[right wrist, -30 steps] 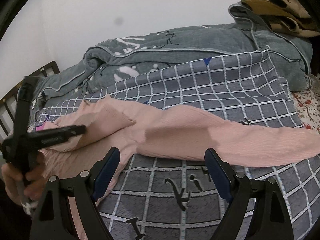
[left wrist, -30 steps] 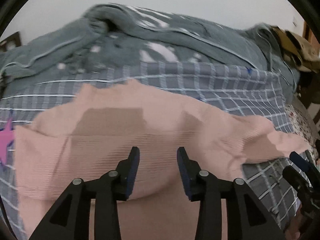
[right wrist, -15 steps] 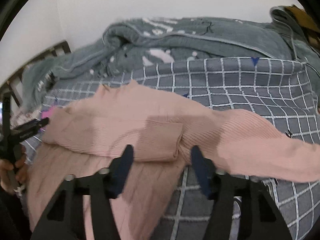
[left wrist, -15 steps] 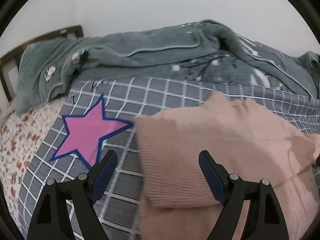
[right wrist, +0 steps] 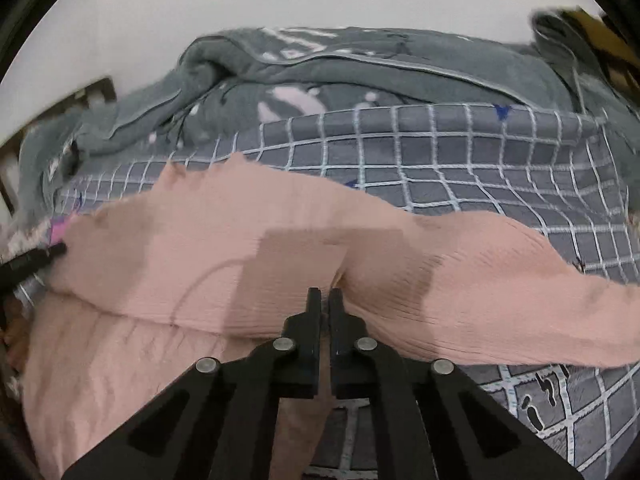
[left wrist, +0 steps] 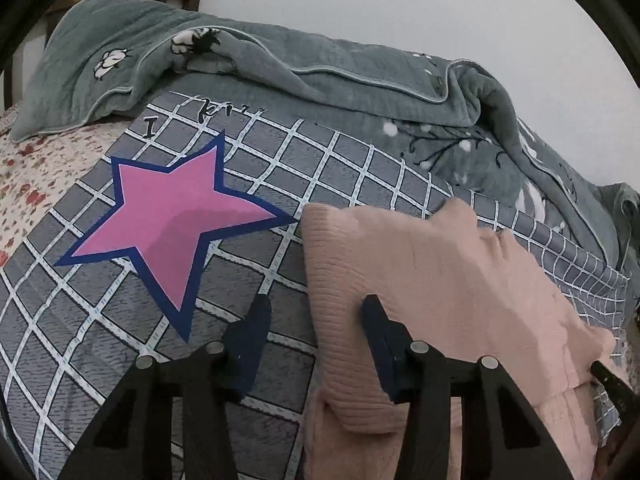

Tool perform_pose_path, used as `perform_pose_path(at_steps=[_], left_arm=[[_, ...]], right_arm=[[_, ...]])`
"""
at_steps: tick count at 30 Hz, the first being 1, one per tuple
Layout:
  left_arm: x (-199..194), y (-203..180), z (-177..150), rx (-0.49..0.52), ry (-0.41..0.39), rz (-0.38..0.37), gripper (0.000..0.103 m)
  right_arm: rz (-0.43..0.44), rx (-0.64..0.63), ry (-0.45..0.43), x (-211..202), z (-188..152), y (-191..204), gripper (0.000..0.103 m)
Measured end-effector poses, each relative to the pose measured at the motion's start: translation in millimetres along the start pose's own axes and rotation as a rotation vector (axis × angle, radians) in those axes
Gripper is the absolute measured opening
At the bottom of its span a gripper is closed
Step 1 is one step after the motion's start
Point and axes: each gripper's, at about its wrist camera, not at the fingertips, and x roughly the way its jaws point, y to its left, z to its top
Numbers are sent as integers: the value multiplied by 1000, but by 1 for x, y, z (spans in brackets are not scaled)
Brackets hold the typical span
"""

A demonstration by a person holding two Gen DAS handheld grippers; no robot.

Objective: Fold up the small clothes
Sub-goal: 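Lift the sleeve with the left tool and fold it across the sweater body, then grasp the other sleeve cuff with the right tool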

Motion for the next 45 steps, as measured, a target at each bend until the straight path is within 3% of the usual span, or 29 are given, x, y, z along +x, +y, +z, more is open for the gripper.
perform_pose_path(at_steps=[2,5,7,9,11,17,20,23,30,37,41,43,45], left_arm=[[4,-3,-2,22,9,17,45],[13,-8,-4,56,39,56,46],[12,-10,-5,69,32,67,49],[12,-11,-6,80,32,94,59],[14,-13,-7,92,39,102,70],[17,-19,-8,127,48,125,76],[16,-19,-8,123,46,128,78],[16,-18,-8,119,44,128,78],[17,-17,-8,117,44,133,80],[17,-16,-8,113,45,135,81],[18,-16,-9,113,48,135,82],[18,-16,-8,113,49,136,82],[18,-16,-8,112,49,133,82]], right_arm=[[-8,5,70,12,-2,-1,0],[12,-4,51,1,-2,-1,1],[39,14,48,-9,-2,-10,9],[48,34,23,-26,-1,-26,44],[10,52,-43,-51,-2,-48,59],[-240,126,-180,-115,-4,-135,70],[-358,185,-172,-124,-10,-178,70],[-369,249,-146,-131,-25,-212,70],[-314,341,-67,-127,-56,-252,70],[-245,448,-66,-117,-56,-278,68],[-253,456,-54,-110,-53,-281,58],[-257,461,-53,-107,-50,-283,49],[-249,459,-43,-103,-47,-283,28]])
